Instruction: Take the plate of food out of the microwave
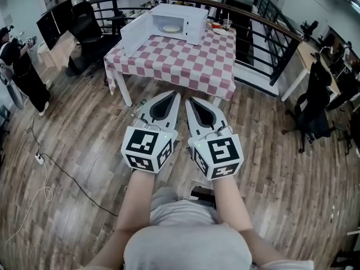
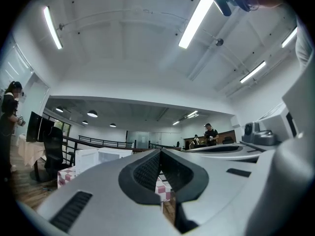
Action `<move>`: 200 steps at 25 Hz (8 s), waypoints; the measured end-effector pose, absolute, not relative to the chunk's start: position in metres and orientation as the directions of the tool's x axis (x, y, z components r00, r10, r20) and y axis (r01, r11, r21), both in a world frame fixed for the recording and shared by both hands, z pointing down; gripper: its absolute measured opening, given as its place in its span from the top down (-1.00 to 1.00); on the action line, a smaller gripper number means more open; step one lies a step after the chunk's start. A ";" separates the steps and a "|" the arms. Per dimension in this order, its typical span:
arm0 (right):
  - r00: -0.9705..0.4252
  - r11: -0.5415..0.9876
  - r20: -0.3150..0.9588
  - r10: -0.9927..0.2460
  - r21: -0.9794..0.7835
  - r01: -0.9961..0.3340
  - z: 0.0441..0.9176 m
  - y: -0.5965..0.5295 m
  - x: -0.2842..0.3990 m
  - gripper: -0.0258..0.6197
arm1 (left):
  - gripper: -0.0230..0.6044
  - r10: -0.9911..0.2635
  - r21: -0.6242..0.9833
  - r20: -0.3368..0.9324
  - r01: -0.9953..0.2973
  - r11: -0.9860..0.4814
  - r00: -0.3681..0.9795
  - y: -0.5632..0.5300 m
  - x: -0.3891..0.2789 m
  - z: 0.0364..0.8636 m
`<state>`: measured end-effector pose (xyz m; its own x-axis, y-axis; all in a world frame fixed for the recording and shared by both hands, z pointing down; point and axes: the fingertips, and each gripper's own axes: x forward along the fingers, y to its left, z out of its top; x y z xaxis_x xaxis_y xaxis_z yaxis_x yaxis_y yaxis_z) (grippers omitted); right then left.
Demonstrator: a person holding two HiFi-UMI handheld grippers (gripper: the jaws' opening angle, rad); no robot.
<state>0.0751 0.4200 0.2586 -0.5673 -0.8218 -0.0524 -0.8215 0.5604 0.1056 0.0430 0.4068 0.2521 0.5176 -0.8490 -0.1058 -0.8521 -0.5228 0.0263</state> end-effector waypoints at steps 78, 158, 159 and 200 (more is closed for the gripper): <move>-0.504 0.509 0.093 -0.859 0.046 -0.859 0.314 -0.009 0.010 0.84 | 0.92 -0.816 0.119 -0.002 -0.810 -0.574 0.578 -0.027 -0.022 0.304; -0.476 0.492 0.257 -0.841 -0.004 -0.871 0.410 -0.408 0.006 0.84 | 0.18 -0.750 0.538 0.113 -0.675 -0.505 0.651 -0.439 -0.052 0.435; -0.471 0.486 0.258 -0.844 -0.004 -0.874 0.411 -0.411 0.005 0.84 | 0.18 -0.744 0.548 0.117 -0.668 -0.504 0.658 -0.442 -0.052 0.438; -0.473 0.489 0.365 -0.802 -0.055 -0.871 0.485 -0.469 0.005 0.84 | -0.01 -0.801 0.857 0.414 -0.482 0.183 0.433 -0.567 -0.082 0.594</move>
<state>0.0046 -0.4693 0.4846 -0.4734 -0.8016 0.3651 -0.8706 0.4890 -0.0551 -0.0825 -0.5670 0.5945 0.4328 -0.8007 0.4142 -0.4817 0.1829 0.8570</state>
